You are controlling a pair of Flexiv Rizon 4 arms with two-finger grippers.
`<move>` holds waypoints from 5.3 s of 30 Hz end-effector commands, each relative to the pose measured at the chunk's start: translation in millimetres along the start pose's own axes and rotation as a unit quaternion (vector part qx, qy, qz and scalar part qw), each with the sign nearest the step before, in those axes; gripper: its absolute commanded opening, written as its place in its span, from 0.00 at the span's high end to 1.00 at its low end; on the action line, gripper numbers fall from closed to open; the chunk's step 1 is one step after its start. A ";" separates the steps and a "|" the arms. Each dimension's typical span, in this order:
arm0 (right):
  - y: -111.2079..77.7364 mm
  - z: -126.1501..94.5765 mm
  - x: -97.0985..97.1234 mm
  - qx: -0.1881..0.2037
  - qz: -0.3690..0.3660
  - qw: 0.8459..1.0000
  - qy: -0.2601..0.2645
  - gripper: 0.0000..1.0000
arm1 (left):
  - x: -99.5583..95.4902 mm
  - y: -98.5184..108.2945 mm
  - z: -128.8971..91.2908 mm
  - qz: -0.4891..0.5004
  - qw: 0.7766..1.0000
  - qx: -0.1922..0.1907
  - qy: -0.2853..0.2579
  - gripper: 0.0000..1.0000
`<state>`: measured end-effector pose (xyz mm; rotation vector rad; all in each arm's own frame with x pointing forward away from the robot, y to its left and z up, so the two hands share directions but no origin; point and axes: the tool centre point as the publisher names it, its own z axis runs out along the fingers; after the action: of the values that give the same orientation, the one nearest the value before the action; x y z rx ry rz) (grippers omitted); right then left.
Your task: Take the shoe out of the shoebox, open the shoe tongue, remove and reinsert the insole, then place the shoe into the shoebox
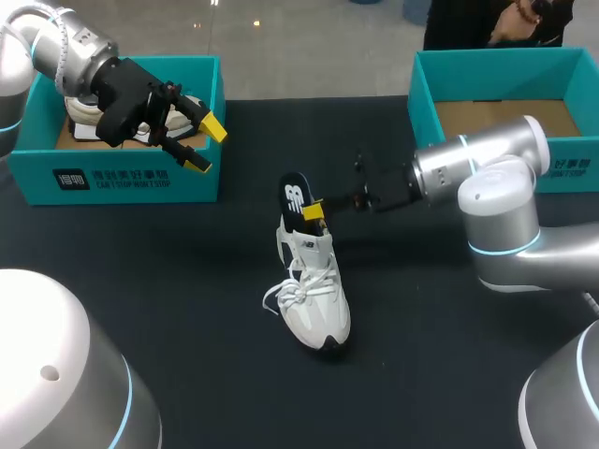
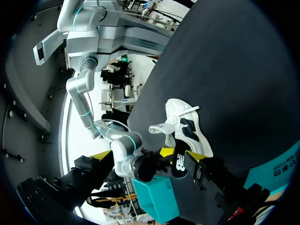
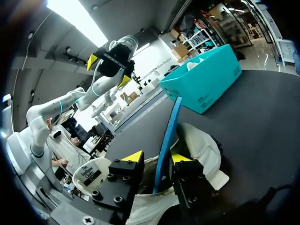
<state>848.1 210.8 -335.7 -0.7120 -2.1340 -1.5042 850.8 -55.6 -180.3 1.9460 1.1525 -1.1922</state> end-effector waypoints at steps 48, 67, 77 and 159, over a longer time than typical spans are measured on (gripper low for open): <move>-1.6 1.7 -2.1 0.007 0.003 1.000 0.001 0.73 | -0.2 -0.5 -0.2 0.001 1.000 0.000 0.002 0.00; -18.1 3.4 -2.0 0.013 0.023 1.000 0.002 1.00 | -0.2 -0.5 -0.2 0.001 1.000 0.000 0.002 0.00; -35.3 5.0 5.8 0.013 0.041 0.999 0.005 1.00 | -0.2 -0.5 -0.2 0.001 1.000 0.000 0.002 0.00; -2.7 3.0 23.6 0.072 -0.012 0.997 -0.011 0.11 | -0.2 -0.5 -0.2 0.001 1.000 0.000 0.002 0.00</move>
<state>828.8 217.2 -326.9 -0.6520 -2.2403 -1.3516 850.8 -55.5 -180.3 1.9460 1.1526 -1.1922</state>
